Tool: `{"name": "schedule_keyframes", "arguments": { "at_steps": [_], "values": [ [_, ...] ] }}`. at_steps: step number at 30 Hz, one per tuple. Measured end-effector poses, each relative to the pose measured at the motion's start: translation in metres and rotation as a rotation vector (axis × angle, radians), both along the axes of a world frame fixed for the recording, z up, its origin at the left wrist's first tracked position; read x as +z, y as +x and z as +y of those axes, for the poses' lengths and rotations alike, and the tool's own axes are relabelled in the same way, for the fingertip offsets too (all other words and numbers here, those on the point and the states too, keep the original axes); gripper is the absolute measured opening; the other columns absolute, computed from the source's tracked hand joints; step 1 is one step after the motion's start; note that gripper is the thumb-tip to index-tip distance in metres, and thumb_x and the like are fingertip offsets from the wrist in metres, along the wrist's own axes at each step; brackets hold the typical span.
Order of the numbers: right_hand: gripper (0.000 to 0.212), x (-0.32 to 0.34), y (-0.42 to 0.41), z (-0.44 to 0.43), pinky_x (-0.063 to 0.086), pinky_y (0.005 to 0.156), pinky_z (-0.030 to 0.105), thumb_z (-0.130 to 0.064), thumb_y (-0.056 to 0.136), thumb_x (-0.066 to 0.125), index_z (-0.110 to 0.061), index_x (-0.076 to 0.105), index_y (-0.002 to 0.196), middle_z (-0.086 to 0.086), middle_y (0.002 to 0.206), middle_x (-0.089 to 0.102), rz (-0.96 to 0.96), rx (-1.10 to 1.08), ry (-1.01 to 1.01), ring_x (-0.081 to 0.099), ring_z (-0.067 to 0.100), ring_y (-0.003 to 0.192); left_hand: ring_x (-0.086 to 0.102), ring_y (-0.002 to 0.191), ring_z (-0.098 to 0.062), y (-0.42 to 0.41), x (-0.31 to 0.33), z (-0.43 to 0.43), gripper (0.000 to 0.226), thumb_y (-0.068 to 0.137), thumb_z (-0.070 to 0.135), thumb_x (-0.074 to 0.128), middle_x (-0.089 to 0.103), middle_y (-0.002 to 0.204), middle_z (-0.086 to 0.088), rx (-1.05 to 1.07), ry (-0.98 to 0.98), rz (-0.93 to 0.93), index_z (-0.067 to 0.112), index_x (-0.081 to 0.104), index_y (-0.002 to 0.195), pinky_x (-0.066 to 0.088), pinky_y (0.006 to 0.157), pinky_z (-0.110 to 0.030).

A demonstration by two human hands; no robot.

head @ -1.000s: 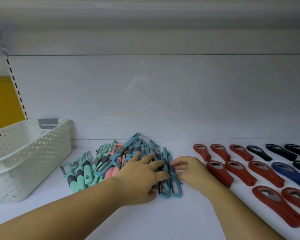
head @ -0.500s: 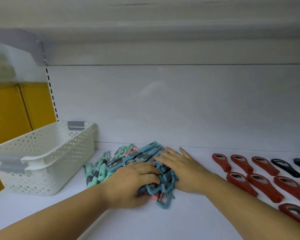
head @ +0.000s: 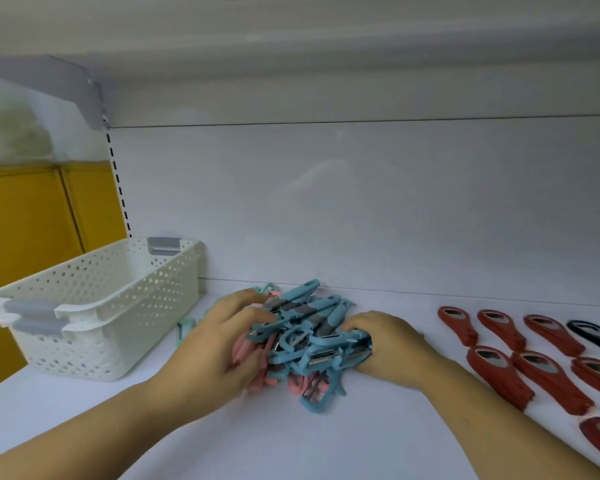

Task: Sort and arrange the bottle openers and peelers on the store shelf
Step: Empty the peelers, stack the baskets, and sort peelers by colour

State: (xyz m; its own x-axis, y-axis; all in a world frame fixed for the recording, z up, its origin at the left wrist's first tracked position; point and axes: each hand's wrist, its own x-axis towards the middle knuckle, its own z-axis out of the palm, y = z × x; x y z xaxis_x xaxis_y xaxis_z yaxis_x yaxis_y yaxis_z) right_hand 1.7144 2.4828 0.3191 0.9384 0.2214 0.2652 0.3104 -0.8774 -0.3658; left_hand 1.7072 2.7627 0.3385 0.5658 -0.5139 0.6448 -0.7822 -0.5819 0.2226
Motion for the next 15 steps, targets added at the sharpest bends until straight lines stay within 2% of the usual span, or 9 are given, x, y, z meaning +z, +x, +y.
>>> {"name": "schedule_keyframes", "arguments": {
  "at_steps": [3, 6, 9, 11, 13, 14, 15],
  "values": [
    [0.015, -0.001, -0.002, -0.005, 0.048, 0.07, 0.026, -0.032, 0.076, 0.07, -0.024, 0.063, 0.087, -0.011, 0.084, 0.057, -0.017, 0.005, 0.011, 0.056, 0.009, 0.08, 0.025, 0.124, 0.022, -0.005, 0.011, -0.008, 0.032, 0.079, 0.043, 0.045, 0.029, 0.13, 0.043, -0.001, -0.033, 0.005, 0.044, 0.05, 0.111, 0.024, 0.095, -0.004],
    [0.011, -0.001, -0.006, -0.008, 0.047, 0.07, 0.026, -0.024, 0.079, 0.067, -0.028, 0.064, 0.089, -0.013, 0.078, 0.054, -0.012, -0.007, 0.042, 0.056, 0.01, 0.08, 0.033, 0.123, 0.017, -0.007, 0.019, -0.014, 0.03, 0.078, 0.044, 0.045, 0.039, 0.129, 0.034, 0.034, -0.109, 0.032, 0.046, 0.051, 0.107, 0.026, 0.094, 0.0],
    [0.013, 0.0, -0.008, -0.009, 0.049, 0.074, 0.032, -0.021, 0.08, 0.065, -0.025, 0.065, 0.093, -0.01, 0.083, 0.056, 0.005, -0.006, 0.062, 0.056, 0.012, 0.082, 0.042, 0.119, 0.01, -0.009, 0.025, -0.016, 0.023, 0.076, 0.041, 0.047, 0.049, 0.123, 0.029, 0.061, -0.222, 0.063, 0.044, 0.057, 0.097, 0.03, 0.094, -0.001],
    [0.011, 0.003, -0.009, -0.012, 0.049, 0.075, 0.034, -0.018, 0.081, 0.064, -0.021, 0.065, 0.092, -0.006, 0.086, 0.058, 0.01, -0.006, 0.087, 0.056, 0.014, 0.081, 0.045, 0.116, 0.009, -0.012, 0.03, -0.018, 0.02, 0.078, 0.035, 0.052, 0.052, 0.119, 0.029, 0.066, -0.288, 0.078, 0.042, 0.058, 0.095, 0.04, 0.08, -0.003],
    [0.011, 0.007, -0.009, -0.018, 0.048, 0.071, 0.03, -0.019, 0.082, 0.065, -0.028, 0.06, 0.083, -0.007, 0.083, 0.056, 0.021, -0.009, 0.119, 0.053, 0.012, 0.077, 0.052, 0.106, 0.006, -0.012, 0.033, -0.018, 0.027, 0.083, 0.015, 0.061, 0.053, 0.115, 0.03, 0.073, -0.334, 0.092, 0.039, 0.059, 0.094, 0.046, 0.057, -0.009],
    [0.017, 0.009, -0.011, -0.02, 0.044, 0.067, 0.026, -0.019, 0.083, 0.065, -0.033, 0.056, 0.078, -0.008, 0.08, 0.055, 0.034, -0.006, 0.137, 0.051, 0.01, 0.073, 0.058, 0.096, 0.0, -0.011, 0.035, -0.018, 0.034, 0.084, 0.006, 0.06, 0.055, 0.112, 0.03, 0.082, -0.355, 0.127, 0.038, 0.06, 0.094, 0.045, 0.052, -0.011],
    [0.02, 0.01, -0.012, -0.022, 0.041, 0.065, 0.024, -0.019, 0.084, 0.065, -0.034, 0.054, 0.077, -0.009, 0.077, 0.055, 0.052, -0.001, 0.165, 0.05, 0.009, 0.071, 0.062, 0.088, -0.006, -0.009, 0.035, -0.019, 0.035, 0.086, 0.001, 0.059, 0.058, 0.108, 0.029, 0.087, -0.383, 0.191, 0.035, 0.061, 0.094, 0.047, 0.052, -0.012]
  ]
}}
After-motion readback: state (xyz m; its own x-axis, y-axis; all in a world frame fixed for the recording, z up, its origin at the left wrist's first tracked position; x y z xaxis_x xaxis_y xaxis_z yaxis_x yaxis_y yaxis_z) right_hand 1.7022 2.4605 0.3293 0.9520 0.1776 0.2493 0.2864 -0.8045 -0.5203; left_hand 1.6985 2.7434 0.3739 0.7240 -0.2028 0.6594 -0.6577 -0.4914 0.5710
